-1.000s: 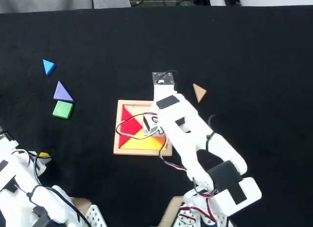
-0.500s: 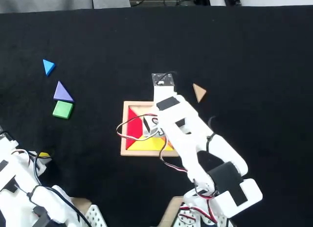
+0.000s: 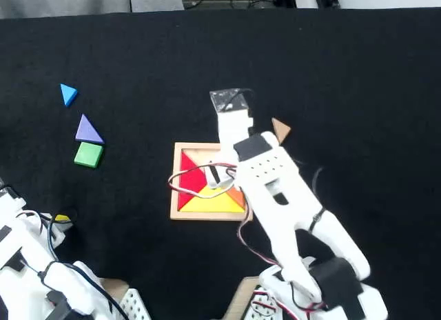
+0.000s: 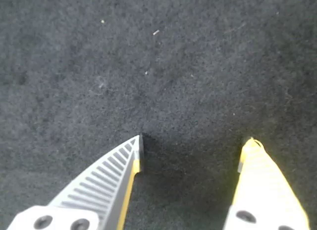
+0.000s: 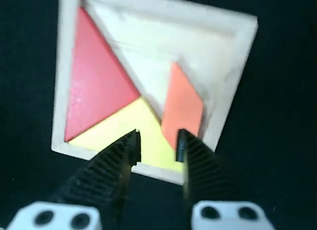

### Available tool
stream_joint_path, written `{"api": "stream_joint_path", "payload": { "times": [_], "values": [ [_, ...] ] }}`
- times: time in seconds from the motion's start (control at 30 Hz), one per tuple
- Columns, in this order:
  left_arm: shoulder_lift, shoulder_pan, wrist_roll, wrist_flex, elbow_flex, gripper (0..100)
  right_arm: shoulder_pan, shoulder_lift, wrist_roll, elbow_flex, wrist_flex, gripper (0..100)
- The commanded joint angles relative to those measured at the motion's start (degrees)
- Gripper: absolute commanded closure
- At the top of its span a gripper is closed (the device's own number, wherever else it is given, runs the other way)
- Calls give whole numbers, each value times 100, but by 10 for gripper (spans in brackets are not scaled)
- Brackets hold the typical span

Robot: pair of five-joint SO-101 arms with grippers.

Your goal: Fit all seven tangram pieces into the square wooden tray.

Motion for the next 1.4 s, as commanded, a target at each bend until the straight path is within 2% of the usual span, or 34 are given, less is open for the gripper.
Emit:
{"api": "stream_joint_path", "payload": {
  "times": [0.0, 0.17, 0.4, 0.6, 0.87, 1.2, 1.37],
  "values": [
    [-53, 101, -44, -44, 4, 682, 97, -259, 202, 233, -712, 926],
    [-53, 101, -44, -44, 4, 682, 114, -259, 299, 734, -1811, 939],
    [-53, 101, -44, -44, 4, 682, 123, -198, 501, 778, -1829, 939],
    [-53, 101, -44, -44, 4, 682, 141, 637, 501, 523, -1820, 939],
    [-53, 92, -44, -44, 4, 682, 589, 857, 484, 391, -1820, 940],
    [-53, 92, -44, -35, 4, 682, 976, 57, 510, 303, -1248, 942],
    [-53, 92, -44, -35, 4, 682, 563, -233, 554, 708, -1530, 937]
  ]
}}
